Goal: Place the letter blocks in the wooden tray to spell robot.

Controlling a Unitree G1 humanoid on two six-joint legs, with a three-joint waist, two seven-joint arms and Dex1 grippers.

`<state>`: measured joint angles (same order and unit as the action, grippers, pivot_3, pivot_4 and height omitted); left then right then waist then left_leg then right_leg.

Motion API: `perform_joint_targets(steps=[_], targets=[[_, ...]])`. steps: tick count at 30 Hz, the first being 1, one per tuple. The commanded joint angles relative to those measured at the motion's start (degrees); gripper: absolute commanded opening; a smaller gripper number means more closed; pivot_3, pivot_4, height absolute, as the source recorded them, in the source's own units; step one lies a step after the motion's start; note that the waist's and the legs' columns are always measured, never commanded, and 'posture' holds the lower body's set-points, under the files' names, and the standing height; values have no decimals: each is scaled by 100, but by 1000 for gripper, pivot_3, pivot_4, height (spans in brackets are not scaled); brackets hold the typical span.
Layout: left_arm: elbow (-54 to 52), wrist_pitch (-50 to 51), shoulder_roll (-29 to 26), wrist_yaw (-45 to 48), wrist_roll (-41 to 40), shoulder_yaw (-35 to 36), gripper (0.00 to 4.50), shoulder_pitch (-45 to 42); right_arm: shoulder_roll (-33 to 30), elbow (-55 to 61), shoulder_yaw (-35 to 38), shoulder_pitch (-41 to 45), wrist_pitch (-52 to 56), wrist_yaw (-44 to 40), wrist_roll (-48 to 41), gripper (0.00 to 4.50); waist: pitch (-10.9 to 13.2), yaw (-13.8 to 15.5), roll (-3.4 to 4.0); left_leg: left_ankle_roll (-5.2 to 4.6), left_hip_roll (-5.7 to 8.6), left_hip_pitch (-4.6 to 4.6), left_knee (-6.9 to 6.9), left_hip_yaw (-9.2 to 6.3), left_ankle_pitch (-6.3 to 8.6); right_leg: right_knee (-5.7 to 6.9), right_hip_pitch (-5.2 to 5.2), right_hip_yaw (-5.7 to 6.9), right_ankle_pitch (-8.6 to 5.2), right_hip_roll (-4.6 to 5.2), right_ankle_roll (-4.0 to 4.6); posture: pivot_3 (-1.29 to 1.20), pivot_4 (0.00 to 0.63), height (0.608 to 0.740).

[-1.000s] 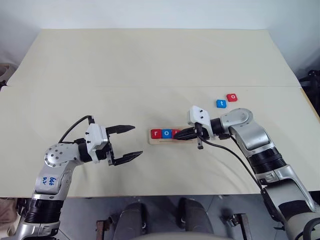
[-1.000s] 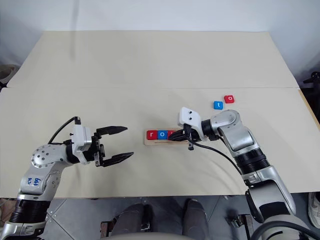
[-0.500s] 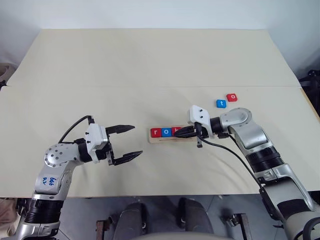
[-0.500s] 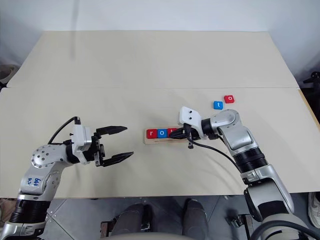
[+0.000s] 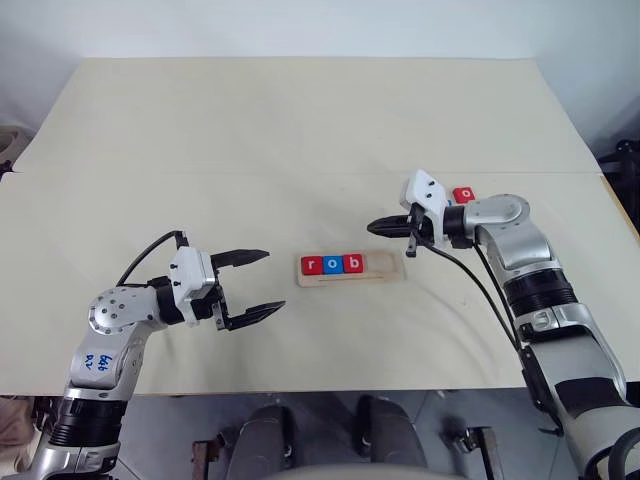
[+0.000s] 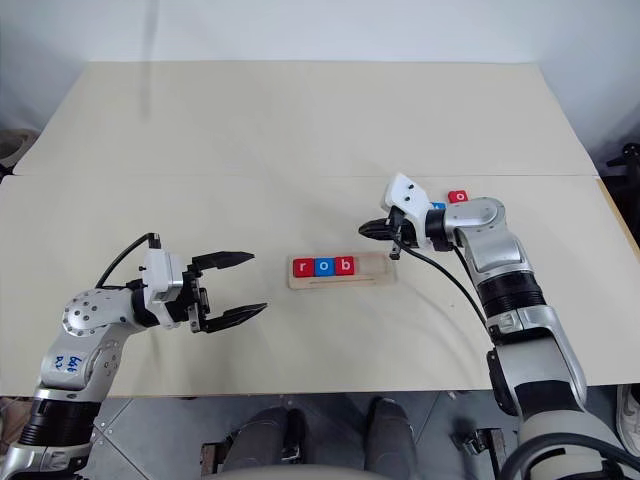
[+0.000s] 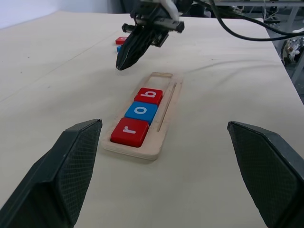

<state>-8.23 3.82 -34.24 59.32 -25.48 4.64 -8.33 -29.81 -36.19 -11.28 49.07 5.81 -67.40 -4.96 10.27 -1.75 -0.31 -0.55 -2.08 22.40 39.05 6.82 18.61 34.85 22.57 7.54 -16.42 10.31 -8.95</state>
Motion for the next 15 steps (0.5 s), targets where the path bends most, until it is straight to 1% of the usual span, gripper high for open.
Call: perform_joint_targets(steps=[1, 9, 15], targets=[[-161, -57, -2, -52, -101, 149, 4500, 47, 29, -151, -93, 75, -329, -142, 160, 45, 0, -4, 0, 0, 0, 0, 0, 0, 0, 0, 0, 0, 0, 0, 0, 0, 150, 740], [-221, -37, -8, -95, -116, 144, 4500, 85, -40, -100, -139, -54, -341, -440, 231, 45, 0, 1, 0, 0, -1, 0, -1, -2, 0, 1, 0, 1, 0, 0, 0, 0, 150, 740], [-189, -30, 13, -111, -103, 87, 4500, 7, -29, -99, 163, 8, -609, -203, 79, 45, 0, 0, 0, 0, -1, 0, 0, -2, 0, 1, 0, 1, 0, 0, 0, 0, 150, 740]])
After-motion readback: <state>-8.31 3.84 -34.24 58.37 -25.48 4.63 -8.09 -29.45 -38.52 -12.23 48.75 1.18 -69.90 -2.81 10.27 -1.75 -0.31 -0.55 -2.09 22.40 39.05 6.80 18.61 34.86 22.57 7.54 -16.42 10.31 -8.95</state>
